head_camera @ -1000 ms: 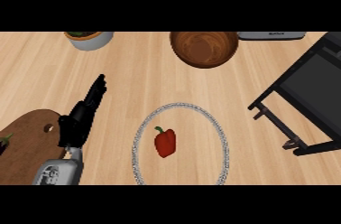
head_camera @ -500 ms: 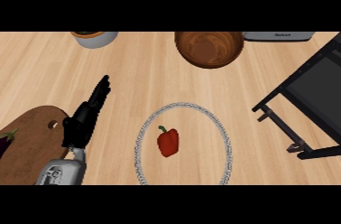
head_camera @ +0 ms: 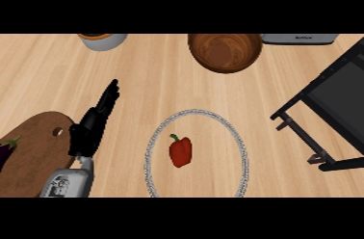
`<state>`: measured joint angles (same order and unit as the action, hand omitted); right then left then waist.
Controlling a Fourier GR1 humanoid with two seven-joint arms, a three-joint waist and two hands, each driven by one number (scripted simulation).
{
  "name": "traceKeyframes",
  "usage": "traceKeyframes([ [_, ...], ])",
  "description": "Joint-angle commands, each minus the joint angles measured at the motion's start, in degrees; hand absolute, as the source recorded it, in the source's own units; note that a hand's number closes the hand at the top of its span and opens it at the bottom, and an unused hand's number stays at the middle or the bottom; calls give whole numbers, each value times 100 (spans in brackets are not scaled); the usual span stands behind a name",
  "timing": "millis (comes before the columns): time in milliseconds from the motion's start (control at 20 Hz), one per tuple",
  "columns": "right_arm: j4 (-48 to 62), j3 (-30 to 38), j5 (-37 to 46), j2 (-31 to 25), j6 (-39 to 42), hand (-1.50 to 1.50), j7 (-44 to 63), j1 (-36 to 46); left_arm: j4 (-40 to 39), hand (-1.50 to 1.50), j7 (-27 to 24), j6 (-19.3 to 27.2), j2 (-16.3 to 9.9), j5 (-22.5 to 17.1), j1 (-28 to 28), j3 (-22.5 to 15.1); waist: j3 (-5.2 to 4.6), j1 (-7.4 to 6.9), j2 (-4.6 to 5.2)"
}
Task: Pick the lemon from the placemat and place it in the tiered shelf
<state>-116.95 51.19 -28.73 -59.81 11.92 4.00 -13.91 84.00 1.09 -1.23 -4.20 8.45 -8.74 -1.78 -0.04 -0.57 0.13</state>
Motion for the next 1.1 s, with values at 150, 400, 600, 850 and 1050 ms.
traceKeyframes([
  [150, 587, -1277, 1221, -176, -658, 150, -246, 1018, 151, 0, 245, -52, -83, -14, -106, 82, 3, -45, 11],
  [400, 315, -2302, 2177, -27, -1450, 150, -439, 1663, -159, 0, 168, -55, 117, 7, -265, -56, 0, -119, 30],
  [600, 878, -3073, 2581, 458, -1605, 150, -577, 2220, -182, 0, 59, 85, 121, 175, -190, -64, 2, -40, 8],
  [850, 1362, -2896, 1364, 931, -1278, 150, -354, 2713, 39, 0, 177, -143, -40, -58, -177, 80, 3, -49, -10],
  [1050, 2488, -3213, 1566, 1114, -1060, 150, -979, 3374, 15, 0, 149, -44, 90, 10, -86, 7, 3, -32, -1],
])
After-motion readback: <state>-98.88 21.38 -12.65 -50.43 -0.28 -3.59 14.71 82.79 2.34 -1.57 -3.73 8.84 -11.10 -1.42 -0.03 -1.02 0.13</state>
